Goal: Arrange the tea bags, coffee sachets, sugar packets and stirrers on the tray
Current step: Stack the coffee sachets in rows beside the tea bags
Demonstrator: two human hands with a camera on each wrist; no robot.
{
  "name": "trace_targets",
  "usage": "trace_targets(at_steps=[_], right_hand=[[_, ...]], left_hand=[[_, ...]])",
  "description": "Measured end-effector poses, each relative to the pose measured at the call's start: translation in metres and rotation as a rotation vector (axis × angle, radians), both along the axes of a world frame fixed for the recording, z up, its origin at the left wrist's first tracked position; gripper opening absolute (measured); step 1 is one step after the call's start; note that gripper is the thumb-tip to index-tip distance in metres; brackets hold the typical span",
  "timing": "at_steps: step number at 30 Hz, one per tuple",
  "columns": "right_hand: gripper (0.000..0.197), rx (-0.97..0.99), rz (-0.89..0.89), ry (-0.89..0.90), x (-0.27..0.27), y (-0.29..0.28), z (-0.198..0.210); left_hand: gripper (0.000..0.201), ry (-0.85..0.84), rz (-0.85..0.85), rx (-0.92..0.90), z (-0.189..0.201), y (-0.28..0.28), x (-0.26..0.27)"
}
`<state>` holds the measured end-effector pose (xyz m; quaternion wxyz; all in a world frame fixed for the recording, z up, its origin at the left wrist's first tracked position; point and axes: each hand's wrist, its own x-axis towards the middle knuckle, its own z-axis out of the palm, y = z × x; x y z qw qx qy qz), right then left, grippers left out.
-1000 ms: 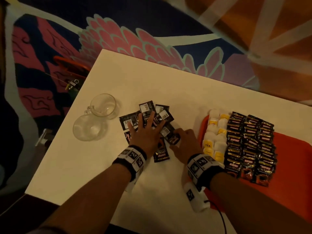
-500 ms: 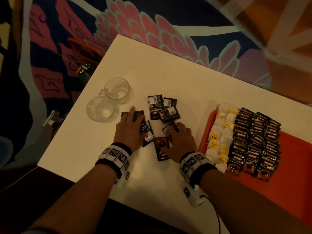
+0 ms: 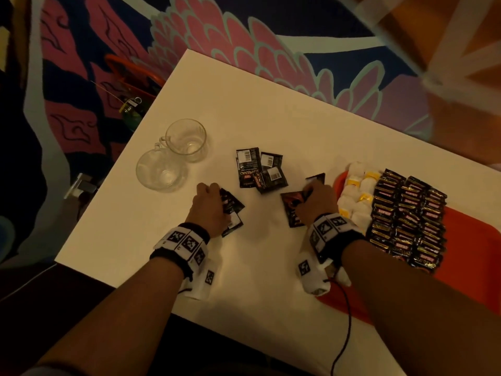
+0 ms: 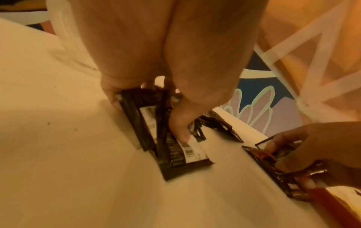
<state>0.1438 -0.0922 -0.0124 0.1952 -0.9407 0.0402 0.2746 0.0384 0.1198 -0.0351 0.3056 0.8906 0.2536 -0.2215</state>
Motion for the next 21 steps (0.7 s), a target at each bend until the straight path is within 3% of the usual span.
trace_targets(at_steps=[4,9,13,15,18,21], right_hand=[[0.040,-0.039,-0.004,0.001,0.024,0.001,0.000],[0.039,-0.025,0.037,0.013,0.040,0.020,0.002],[0.034,0.079,0.086,0.051,0.040,0.044,0.000],[0.037,0.232,-0.070,0.101,0.039,0.052,0.002],[0.054,0.441,-0.292,0.197,0.038,0.058,0.003],[0.076,0.529,-0.322,0.205,0.036,0.058,0.002]], left_hand=[[0.043,-0.115,0.091,-0.181,0.007,0.000,0.020],[0.065,-0.151,0.354,-0.352,0.020,-0.013,0.071],[0.099,-0.015,0.323,-0.248,0.016,-0.034,0.108],[0.105,0.058,0.277,-0.138,0.009,-0.040,0.116],[0.085,0.089,0.177,-0.049,0.003,-0.046,0.114],[0.062,0.036,0.094,-0.056,0.003,-0.057,0.105]])
